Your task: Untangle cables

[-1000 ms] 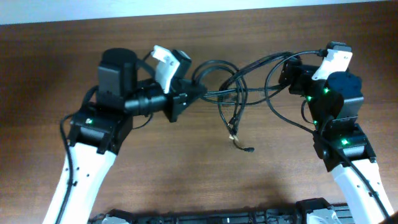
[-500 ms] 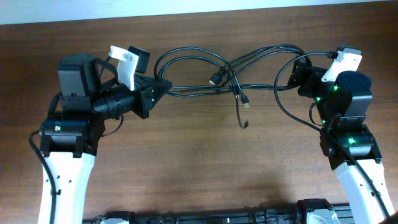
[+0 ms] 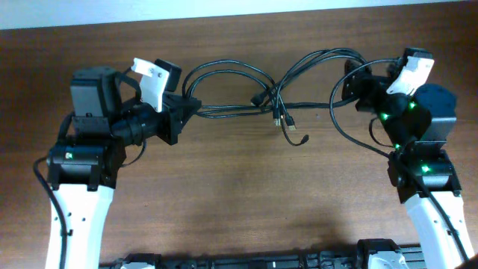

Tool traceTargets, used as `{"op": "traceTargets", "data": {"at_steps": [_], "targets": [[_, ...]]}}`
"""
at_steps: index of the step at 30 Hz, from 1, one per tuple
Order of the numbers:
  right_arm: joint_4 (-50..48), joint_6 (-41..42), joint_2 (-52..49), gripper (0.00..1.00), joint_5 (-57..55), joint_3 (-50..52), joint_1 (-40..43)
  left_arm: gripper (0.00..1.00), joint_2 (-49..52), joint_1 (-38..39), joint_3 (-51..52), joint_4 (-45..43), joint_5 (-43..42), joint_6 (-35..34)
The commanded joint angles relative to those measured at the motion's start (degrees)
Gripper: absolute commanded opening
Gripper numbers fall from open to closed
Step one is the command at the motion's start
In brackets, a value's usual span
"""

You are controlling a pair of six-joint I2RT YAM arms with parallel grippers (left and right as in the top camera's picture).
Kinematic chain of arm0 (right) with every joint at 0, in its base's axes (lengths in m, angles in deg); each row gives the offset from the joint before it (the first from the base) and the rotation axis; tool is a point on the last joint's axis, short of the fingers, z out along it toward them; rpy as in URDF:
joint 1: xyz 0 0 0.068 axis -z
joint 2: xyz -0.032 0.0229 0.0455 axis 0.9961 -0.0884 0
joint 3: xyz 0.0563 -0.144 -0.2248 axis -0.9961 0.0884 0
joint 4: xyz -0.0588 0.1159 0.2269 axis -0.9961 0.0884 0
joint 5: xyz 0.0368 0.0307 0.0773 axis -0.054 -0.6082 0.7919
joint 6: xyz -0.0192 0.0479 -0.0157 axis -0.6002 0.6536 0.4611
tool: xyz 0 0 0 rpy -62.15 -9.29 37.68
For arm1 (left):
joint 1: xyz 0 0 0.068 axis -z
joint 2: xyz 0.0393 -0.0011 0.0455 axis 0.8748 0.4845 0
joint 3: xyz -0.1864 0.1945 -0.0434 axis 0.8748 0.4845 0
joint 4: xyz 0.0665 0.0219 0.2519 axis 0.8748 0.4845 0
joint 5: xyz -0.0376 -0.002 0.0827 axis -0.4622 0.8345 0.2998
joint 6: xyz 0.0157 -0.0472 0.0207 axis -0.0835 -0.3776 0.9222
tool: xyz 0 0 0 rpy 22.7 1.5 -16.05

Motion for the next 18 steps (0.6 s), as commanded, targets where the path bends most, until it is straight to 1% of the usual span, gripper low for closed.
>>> {"op": "traceTargets", "data": {"at_steps": [1,4,8,11,12,14,16,18], "targets": [[-2.36,3.74,0.17,0.99,11.85,0.07,1.20,0.00,-1.20,1.84,-0.57,-0.04,2.89,1.36],[-3.17,8.48,0.17,0.99,16.00,0.07,1.20,0.00,-1.20,3.91,-0.57,-0.57,2.89,1.36],[-3.41,8.50,0.17,0.99,19.69,0.07,1.20,0.00,-1.20,4.90,-0.57,-1.90,2.93,1.31],[-3.06,8.11,0.17,0.99,19.89,0.07,1.20,0.00,-1.20,4.90,-0.57,-2.19,2.93,1.36],[-2.60,6.40,0.17,0.99,20.06,0.07,1.18,0.00,-1.20,4.90,-0.57,-2.19,2.93,1.36],[-0.61,-0.42,0.15,0.99,21.68,0.07,1.14,0.00,-1.20,4.90,-0.57,-2.71,2.91,1.36],[2.32,-13.14,-0.20,0.99,27.10,0.07,1.14,0.00,-1.20,4.90,-0.57,-3.74,2.89,1.36],[4.61,-19.08,-0.85,0.99,30.67,0.07,1.14,0.00,-1.20,4.90,-0.57,-5.25,2.89,1.36]]}}
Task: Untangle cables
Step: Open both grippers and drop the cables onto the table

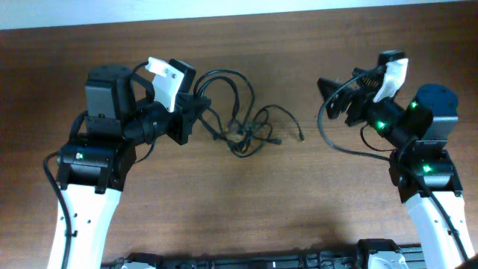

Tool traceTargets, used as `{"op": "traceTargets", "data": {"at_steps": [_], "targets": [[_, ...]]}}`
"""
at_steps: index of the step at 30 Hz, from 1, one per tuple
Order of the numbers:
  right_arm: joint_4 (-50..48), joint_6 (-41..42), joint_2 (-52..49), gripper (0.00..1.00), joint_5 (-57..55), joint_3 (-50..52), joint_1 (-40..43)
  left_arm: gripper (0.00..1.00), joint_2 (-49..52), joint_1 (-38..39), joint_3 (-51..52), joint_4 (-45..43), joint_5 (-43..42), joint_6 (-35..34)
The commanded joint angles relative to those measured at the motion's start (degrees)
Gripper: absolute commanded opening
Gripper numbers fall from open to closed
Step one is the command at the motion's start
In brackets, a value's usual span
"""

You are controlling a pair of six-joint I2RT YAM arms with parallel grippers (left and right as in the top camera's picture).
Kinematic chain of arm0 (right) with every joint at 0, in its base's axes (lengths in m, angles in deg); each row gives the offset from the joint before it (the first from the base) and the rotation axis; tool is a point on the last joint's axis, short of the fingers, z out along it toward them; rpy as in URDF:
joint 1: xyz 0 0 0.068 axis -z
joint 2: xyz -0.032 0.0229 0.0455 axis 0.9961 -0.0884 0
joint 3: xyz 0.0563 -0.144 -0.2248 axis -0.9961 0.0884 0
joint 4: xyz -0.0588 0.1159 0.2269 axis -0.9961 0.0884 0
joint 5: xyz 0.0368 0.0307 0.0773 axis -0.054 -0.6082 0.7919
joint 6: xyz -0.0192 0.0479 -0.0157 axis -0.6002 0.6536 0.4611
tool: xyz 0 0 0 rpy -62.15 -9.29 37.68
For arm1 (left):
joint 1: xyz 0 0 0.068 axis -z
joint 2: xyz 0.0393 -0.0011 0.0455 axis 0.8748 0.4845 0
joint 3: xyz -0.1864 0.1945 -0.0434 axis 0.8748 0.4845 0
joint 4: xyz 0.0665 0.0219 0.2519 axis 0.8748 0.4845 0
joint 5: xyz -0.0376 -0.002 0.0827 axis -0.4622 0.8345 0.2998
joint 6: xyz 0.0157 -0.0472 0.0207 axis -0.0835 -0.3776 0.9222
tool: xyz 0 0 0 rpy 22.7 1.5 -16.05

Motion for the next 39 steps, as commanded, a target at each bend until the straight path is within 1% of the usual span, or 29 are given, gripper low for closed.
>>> {"op": "traceTargets", "data": {"at_steps": [1,5,6,7,9,14,16,18,19,21,23,25,27,29,30,31,32,33,35,36,37,39], "targets": [[2.16,-13.11,-1.05,0.99,7.34,0.09,0.44,0.00,-1.09,0.11,-0.57,-2.54,-0.72,0.94],[2.64,-13.79,-3.28,0.99,12.04,0.09,0.42,0.00,-1.09,0.11,-0.57,-5.79,-1.29,0.66],[2.64,-15.41,-3.80,0.99,14.69,0.09,0.42,0.00,-1.09,0.11,-0.57,-7.54,-1.81,-0.44],[2.64,-16.46,-4.26,0.99,17.07,0.09,0.42,0.00,-1.11,0.11,-0.59,-10.34,-1.79,-2.47],[2.69,-16.46,-4.74,0.99,17.51,0.09,0.42,0.00,-1.20,0.11,-0.59,-18.34,-1.77,-5.73],[2.67,-16.48,-4.81,0.99,17.29,0.09,0.44,0.00,-4.79,0.04,-0.59,-37.35,-1.70,-6.03],[2.67,-16.46,-4.81,0.99,17.29,0.09,0.42,0.00,-7.02,0.04,-0.59,-41.75,0.02,-5.46],[2.67,-16.46,-4.81,0.99,17.29,0.09,0.42,0.00,-7.85,0.04,-0.59,-39.89,1.18,-4.96],[2.67,-16.46,-4.81,0.99,17.29,0.09,0.42,0.00,-7.82,0.07,-0.59,-37.29,1.01,-4.96],[2.67,-16.46,-4.81,0.99,17.29,0.09,0.42,0.00,-6.45,0.07,-0.59,-26.25,1.05,-4.96],[2.64,-16.44,-4.81,0.99,17.29,0.09,0.44,0.00,-4.79,0.07,-0.57,-22.86,1.03,-4.96],[2.73,-16.26,-4.81,0.99,17.31,0.09,0.42,0.00,-3.91,0.07,-0.59,-24.85,0.72,-5.51],[2.93,-16.24,-4.81,0.99,17.31,0.09,0.44,0.00,-4.33,0.07,-0.59,-29.79,0.04,-7.15],[2.93,-16.24,-4.81,0.99,17.31,0.09,0.44,0.00,-5.11,0.07,-0.59,-34.95,-0.90,-7.13],[2.91,-16.24,-4.81,0.99,17.31,0.09,0.42,0.00,-5.29,0.04,-0.59,-36.20,-0.87,-7.13],[2.91,-16.26,-4.81,0.99,17.29,0.09,0.44,0.09,-5.27,0.07,-0.59,-36.63,-0.87,-7.10],[2.89,-16.26,-4.81,0.99,17.29,0.09,0.44,0.58,-4.42,0.07,-0.57,-33.97,-0.87,-7.10],[2.89,-16.26,-4.81,0.99,17.29,0.09,0.44,0.71,-3.56,0.07,-0.57,-30.58,-0.90,-7.13],[2.89,-16.26,-4.81,0.99,17.29,0.09,0.44,0.74,-2.54,0.07,-0.57,-25.70,-0.87,-7.10],[2.89,-16.26,-4.81,0.99,17.29,0.09,0.44,0.82,-2.03,0.07,-0.57,-23.43,-0.76,-7.10],[2.89,-16.26,-4.81,0.99,17.29,0.09,0.44,0.98,-0.90,0.07,-0.57,-18.78,-0.66,-7.08],[2.89,-16.26,-4.81,0.99,17.29,0.09,0.44,0.99,0.11,0.04,-0.57,-15.10,-0.66,-6.88]]}}
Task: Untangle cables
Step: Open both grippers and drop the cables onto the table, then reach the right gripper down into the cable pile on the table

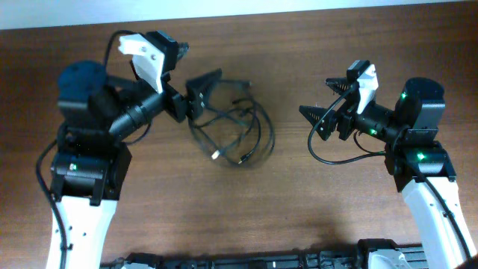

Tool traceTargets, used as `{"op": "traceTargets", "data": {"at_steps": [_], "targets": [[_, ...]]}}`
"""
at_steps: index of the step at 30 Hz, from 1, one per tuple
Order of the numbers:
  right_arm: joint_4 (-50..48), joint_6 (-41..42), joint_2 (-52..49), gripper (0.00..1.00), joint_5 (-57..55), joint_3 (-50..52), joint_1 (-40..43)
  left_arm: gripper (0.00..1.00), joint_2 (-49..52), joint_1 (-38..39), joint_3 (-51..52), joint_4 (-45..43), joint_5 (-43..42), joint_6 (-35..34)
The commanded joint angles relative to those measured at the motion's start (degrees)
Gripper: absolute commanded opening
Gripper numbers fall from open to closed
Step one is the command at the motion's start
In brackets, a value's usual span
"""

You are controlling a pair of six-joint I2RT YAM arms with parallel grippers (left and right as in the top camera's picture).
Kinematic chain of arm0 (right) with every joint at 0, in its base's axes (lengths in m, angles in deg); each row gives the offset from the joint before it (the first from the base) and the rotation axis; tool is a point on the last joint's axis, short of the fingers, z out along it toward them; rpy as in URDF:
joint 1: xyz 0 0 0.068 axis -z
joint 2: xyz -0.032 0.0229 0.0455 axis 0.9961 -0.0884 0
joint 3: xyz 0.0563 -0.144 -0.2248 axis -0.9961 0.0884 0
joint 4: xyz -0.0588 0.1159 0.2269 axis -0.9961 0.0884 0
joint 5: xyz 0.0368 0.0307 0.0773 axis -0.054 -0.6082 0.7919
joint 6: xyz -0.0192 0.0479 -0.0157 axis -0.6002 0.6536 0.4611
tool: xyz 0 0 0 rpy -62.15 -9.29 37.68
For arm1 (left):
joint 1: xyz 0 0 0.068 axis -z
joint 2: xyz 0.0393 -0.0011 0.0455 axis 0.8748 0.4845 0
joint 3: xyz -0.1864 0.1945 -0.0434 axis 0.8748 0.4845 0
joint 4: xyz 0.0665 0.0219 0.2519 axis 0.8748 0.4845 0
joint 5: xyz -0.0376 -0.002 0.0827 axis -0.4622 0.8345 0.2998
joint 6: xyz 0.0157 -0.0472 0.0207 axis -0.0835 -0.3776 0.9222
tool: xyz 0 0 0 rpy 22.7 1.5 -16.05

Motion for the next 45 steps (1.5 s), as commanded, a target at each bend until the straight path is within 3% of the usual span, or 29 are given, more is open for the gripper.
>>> {"op": "traceTargets", "data": {"at_steps": [1,4,10,14,20,27,30,34,45], "targets": [[-0.17,-0.44,-0.09,0.99,0.92,0.09,0.44,0.99,2.23,0.04,-0.26,5.40,-0.42,0.07],[0.22,-0.42,-0.09,0.99,0.92,0.09,0.42,0.99,2.51,0.04,-0.26,8.63,4.28,0.04],[2.75,-0.39,-0.79,0.99,0.90,0.09,0.42,0.99,2.49,0.04,-0.26,18.32,25.77,0.00],[4.39,-0.17,-3.65,0.99,0.92,0.09,-1.01,0.99,2.49,-0.39,-0.26,23.58,33.99,-0.42],[4.96,-0.20,-10.75,0.99,-3.26,0.09,-12.55,0.99,2.49,-5.75,-0.26,25.57,32.70,0.68],[7.15,-3.48,-20.33,0.99,-15.06,0.09,-28.96,0.99,2.82,-8.44,-0.26,29.42,30.40,16.04],[7.15,-6.51,-24.50,0.99,-17.99,0.09,-35.93,0.99,3.19,-8.41,-0.26,29.66,30.40,16.83],[7.15,-8.17,-28.41,0.99,-22.97,0.09,-39.89,0.99,3.23,-8.44,-0.26,29.66,30.60,16.83],[7.04,-11.39,-35.12,0.99,-23.23,0.09,-42.49,0.99,3.23,-8.44,-0.26,29.66,30.62,16.83]]}}
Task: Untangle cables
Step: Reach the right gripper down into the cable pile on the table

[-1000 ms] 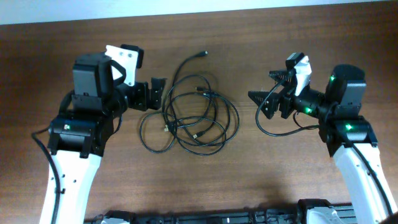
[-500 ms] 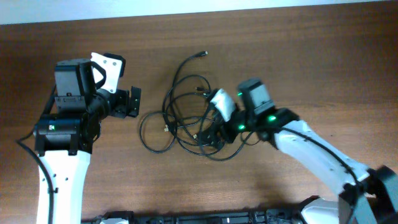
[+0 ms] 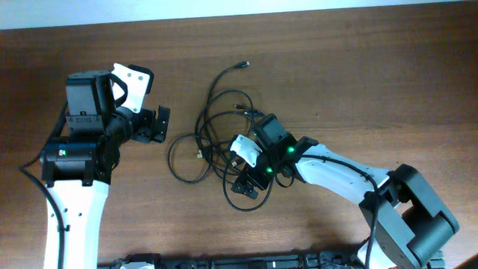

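Observation:
A tangle of thin black cables [image 3: 210, 127] lies on the brown table [image 3: 358, 82] in loose overlapping loops. One plug end [image 3: 243, 66] points to the far side, and a loop [image 3: 178, 166] bulges out to the left. My right gripper [image 3: 248, 187] reaches far left across the table, down on the near right part of the tangle. Its fingers look spread among the strands, and I see nothing held between them. My left gripper [image 3: 153, 125] stands open to the left of the cables, apart from them and holding nothing.
The right arm [image 3: 336, 172] lies across the near right of the table. The left arm's base [image 3: 75, 161] stands at the left edge. A pale wall strip [image 3: 299, 6] runs along the far edge.
My left gripper has let go of the cables and now sits further left and nearer, open. The cables lie spread on the table. My right gripper has moved from the right side onto the tangle.
Both grippers held the cables stretched between them at the far side. Then the right one had let go and stood apart while the left held the bunch. The left then held it raised. Now the cables lie loose, with the right gripper on them.

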Tool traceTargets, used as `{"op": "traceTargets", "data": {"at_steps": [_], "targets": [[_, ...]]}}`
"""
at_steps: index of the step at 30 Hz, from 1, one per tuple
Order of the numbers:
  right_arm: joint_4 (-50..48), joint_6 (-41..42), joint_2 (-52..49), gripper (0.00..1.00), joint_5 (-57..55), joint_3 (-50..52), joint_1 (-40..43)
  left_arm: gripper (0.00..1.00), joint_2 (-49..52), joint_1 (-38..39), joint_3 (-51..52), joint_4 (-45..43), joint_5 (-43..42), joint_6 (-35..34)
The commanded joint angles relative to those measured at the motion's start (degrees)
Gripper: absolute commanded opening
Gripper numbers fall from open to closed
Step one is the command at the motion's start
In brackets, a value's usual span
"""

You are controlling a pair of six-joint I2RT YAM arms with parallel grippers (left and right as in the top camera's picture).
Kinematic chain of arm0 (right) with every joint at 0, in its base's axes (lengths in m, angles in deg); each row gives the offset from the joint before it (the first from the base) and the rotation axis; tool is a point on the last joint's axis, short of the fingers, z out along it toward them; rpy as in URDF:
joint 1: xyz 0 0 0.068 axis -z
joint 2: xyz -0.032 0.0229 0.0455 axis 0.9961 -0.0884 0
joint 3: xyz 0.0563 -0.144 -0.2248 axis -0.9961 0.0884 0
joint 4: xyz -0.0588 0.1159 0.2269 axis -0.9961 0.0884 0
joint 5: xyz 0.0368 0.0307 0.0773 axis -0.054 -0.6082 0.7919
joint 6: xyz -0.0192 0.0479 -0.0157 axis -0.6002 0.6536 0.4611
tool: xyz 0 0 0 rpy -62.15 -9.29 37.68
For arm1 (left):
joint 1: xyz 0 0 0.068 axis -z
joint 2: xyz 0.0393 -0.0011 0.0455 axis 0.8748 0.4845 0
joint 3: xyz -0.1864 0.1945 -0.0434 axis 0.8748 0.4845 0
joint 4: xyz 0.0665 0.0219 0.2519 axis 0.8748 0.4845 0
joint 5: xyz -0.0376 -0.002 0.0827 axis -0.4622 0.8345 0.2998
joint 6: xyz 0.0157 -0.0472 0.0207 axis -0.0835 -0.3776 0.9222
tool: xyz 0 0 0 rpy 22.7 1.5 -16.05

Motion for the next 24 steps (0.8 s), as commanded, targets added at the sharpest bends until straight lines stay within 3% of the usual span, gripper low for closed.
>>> {"op": "traceTargets", "data": {"at_steps": [1,8,11,15,19,24], "targets": [[-0.04,-3.63,-0.72,1.00,-0.50,0.09,-2.47,0.99,0.24,-0.31,-0.35,-0.02,-0.63,0.92],[-3.87,-5.05,-0.76,1.00,-0.48,0.09,-5.22,0.99,0.24,-0.31,-0.35,-0.02,-0.63,0.90],[-6.56,-5.07,-1.20,0.93,-0.50,0.09,-5.57,0.99,0.24,-0.31,-0.35,-0.02,-0.63,0.90],[-9.55,-4.83,-4.13,0.92,0.35,0.09,-5.79,0.99,0.24,-0.31,-0.35,-0.02,-0.63,0.92],[-12.13,-4.83,-5.55,0.86,0.55,0.09,-7.98,0.99,0.24,-0.31,-0.35,-0.02,-0.63,0.92],[-15.63,-4.50,-7.04,0.72,-1.97,0.09,-9.27,0.99,0.24,-0.31,-0.35,-0.02,-0.63,0.92]]}}
